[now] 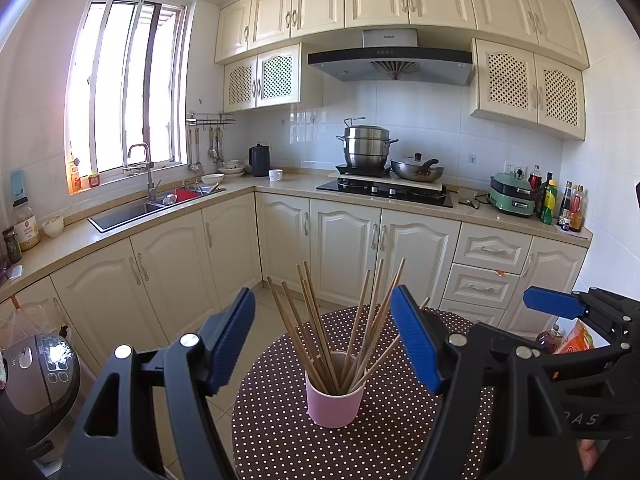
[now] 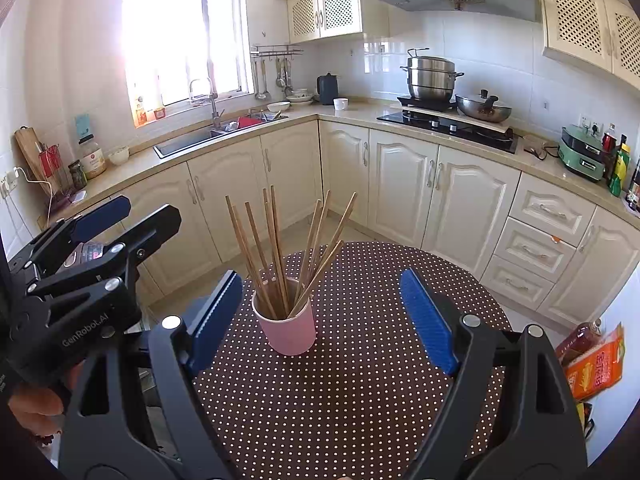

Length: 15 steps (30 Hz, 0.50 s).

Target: Organize utensils

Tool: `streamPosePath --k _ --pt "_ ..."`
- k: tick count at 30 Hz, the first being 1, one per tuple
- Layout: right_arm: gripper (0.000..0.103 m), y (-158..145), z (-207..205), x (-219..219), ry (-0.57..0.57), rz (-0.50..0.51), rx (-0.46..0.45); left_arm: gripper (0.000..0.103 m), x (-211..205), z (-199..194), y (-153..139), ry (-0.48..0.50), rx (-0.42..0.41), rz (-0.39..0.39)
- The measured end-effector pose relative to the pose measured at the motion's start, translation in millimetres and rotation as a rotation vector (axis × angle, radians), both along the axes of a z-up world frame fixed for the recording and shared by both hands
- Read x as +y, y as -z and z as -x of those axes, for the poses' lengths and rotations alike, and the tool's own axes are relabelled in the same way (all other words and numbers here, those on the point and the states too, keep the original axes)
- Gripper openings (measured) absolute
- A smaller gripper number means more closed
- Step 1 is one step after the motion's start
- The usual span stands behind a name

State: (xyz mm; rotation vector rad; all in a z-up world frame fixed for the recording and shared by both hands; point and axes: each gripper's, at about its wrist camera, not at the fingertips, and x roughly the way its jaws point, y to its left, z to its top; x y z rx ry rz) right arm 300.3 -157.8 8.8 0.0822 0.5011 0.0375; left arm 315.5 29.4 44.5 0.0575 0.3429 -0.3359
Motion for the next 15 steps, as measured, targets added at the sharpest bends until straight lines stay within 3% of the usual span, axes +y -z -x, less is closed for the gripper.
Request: streamPosePath --k 15 --pt "0.081 0.5 0.1 -0.4 0.001 0.003 -0.002 0.07 -0.1 -1.8 -0.2 -0.001 -0.001 -0.004"
